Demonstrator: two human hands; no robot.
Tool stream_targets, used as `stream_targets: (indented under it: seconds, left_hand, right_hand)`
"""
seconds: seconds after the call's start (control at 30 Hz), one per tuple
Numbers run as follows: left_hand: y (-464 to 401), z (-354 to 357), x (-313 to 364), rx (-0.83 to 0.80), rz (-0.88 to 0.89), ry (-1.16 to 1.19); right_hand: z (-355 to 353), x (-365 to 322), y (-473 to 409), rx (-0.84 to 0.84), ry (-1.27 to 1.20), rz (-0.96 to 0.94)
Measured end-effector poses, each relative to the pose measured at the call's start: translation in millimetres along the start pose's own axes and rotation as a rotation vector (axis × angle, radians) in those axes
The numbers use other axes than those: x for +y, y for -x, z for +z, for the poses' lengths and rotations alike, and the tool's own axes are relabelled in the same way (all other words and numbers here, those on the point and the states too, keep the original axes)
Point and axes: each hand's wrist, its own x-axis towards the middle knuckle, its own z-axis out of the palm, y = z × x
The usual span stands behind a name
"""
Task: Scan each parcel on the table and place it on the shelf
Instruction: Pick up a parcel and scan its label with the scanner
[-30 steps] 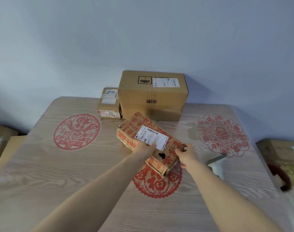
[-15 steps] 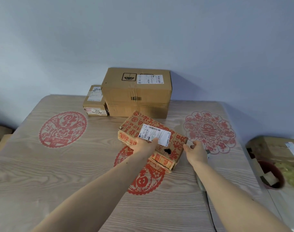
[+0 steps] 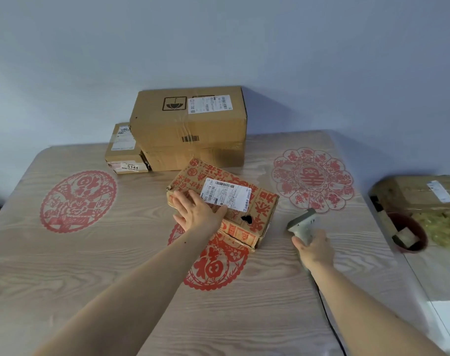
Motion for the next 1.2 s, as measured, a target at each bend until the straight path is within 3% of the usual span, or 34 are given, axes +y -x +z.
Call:
stream_targets:
  seconds: [0.53,0.73,0.93,1.2]
  left_hand:
    - [-2,10,3,0.032,0.0,0.06]
    - [3,10,4,0.024,0.001,0.07]
    - [16,15,11,0.002,-0.009,0.064]
    - [19,-3,4,0.092,0.058,-0.072]
  right_hand:
    - [-2,6,-8,-0.086,-0.126,0.01]
    - [-19,3,1,-0.081,-0.285,-0.035]
    - [-47,-23,22,-0.189,-0.523,-0.115]
    - [-46,-61,53,-0.268,-0.638,-0.181]
